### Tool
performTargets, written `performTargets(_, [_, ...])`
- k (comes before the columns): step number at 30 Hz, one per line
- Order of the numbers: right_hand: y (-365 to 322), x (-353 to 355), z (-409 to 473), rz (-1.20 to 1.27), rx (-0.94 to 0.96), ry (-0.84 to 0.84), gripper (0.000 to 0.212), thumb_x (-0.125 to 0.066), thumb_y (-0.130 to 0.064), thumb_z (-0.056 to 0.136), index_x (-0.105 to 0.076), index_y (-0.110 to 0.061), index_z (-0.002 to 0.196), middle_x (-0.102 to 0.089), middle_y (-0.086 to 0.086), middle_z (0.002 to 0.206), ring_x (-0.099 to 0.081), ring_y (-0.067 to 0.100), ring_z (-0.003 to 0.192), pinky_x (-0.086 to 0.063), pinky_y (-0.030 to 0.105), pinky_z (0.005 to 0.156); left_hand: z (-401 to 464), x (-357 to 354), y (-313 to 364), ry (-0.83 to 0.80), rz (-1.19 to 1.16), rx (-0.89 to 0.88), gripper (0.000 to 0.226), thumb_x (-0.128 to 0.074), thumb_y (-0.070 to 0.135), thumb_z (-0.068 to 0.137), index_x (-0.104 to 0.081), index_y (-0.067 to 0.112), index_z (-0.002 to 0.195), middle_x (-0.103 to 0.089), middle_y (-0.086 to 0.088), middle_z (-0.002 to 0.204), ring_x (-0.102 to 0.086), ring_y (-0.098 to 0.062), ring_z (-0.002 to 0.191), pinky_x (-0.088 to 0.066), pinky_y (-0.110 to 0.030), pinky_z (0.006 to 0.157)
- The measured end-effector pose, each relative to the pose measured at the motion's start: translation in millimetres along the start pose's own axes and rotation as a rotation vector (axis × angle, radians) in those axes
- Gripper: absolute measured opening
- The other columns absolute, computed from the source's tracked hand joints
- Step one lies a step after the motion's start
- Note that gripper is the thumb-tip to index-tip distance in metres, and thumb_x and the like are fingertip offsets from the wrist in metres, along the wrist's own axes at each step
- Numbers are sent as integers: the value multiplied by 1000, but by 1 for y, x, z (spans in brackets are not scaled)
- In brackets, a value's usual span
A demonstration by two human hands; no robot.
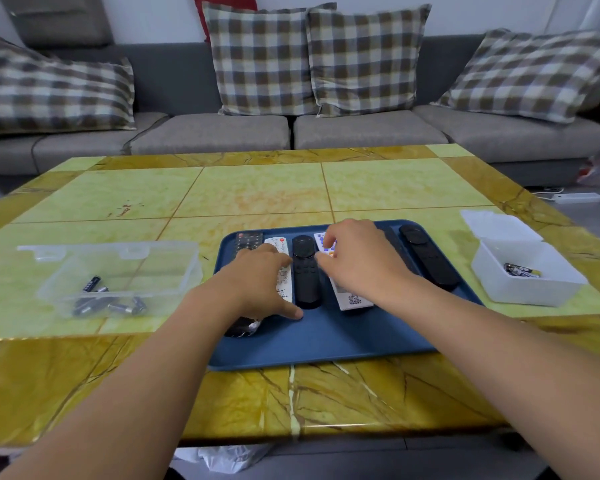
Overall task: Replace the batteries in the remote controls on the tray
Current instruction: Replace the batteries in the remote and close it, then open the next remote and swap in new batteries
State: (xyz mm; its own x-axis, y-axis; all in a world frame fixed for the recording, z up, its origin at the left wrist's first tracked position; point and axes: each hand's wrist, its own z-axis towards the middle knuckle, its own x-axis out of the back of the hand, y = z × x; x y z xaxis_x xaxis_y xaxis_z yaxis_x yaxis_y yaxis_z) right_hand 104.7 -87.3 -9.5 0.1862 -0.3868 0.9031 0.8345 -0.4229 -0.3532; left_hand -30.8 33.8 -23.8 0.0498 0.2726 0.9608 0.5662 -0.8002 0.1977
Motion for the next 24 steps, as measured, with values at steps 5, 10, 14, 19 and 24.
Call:
performTargets(5, [-24,-13,-9,-75,16,-267,41,-70,-51,76,-43,-21,71,-48,-2,75,-50,18,65,-32,32,49,0,3,-9,-50,28,-24,110,-83,60,68,-30,23,156,-28,2,157,-27,-27,145,-33,-46,115])
performTargets(10, [-29,-18,-3,-34,33,-333,31,-69,-41,87,-49,-20,98,-56,6,103,-53,23,84,-38,32,61,-1,1,-14,-55,39,-46,103,-81,55,74,-28,26,157,-25,4,160,-24,-28,146,-31,-46,117])
performTargets(14, [-35,-21,-4,118,-114,-355,46,-77,-20,83,-46,-12,116,-61,9,104,-62,27,85,-49,33,64,1,0,-15,-42,27,-58,102,-81,53,74,-28,27,157,-25,5,160,-25,-28,146,-31,-46,117])
performTargets(19, [-22,0,5,724,-508,-373,23,-75,-4,85,-56,-3,98,-59,7,60,-48,10,39,-40,20,39,1,-2,-17,-10,15,-62,103,-80,58,72,-30,25,156,-28,4,159,-26,-27,145,-32,-44,116])
performTargets(24, [8,30,1,763,-102,-66,25,-68,0,90,-69,-5,114,-69,13,88,-59,16,47,-53,28,46,0,4,-14,148,-247,-39,58,-55,51,97,-50,18,145,-48,-6,150,-44,-25,137,-37,-38,111])
